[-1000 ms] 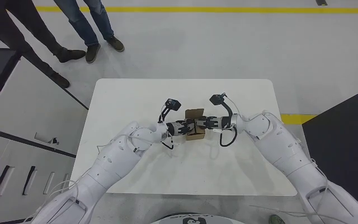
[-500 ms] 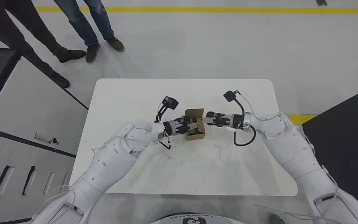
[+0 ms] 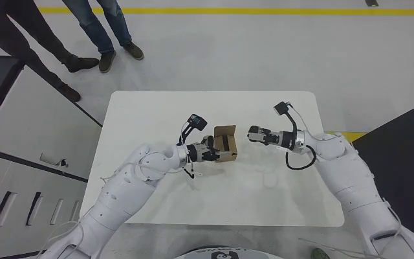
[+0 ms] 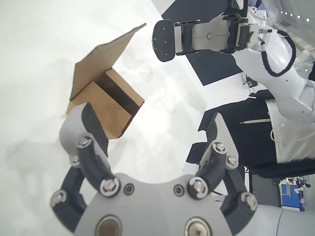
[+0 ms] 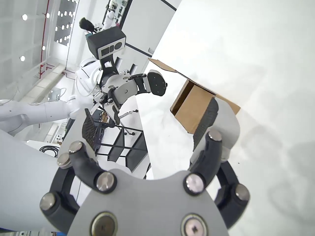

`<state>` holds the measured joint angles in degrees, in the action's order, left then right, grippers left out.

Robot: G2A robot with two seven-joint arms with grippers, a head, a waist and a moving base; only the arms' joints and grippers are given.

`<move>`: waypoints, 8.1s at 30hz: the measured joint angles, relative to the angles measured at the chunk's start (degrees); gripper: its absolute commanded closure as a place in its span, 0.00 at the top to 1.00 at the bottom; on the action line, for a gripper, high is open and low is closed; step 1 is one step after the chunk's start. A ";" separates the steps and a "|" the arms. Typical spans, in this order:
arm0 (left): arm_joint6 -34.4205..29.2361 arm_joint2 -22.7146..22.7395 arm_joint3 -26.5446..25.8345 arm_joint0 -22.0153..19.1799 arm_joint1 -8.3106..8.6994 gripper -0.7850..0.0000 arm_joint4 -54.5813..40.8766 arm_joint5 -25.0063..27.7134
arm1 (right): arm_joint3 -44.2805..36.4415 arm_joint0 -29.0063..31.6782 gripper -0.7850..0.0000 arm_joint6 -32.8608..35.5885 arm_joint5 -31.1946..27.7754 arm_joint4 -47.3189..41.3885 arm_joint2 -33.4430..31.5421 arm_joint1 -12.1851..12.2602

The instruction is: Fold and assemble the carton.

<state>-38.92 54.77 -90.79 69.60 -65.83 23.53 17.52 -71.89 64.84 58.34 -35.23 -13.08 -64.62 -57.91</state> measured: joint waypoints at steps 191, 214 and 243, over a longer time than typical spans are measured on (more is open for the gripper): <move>7.92 -0.78 29.03 -3.14 -4.56 0.00 -25.84 5.87 | 14.32 -12.21 1.00 6.46 7.35 -7.47 7.95 -6.68; 7.93 -0.79 29.02 -3.14 -4.56 0.00 -25.83 5.88 | -1.57 -12.20 1.00 2.91 21.96 14.48 6.69 -4.54; 7.93 -0.79 29.02 -3.14 -4.56 0.00 -25.83 5.88 | 1.14 -15.79 0.36 6.92 23.44 17.36 8.98 -4.64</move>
<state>-30.99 53.98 -61.77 66.46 -70.39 -2.30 23.40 -70.75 49.04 65.26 -11.79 4.29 -55.64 -62.55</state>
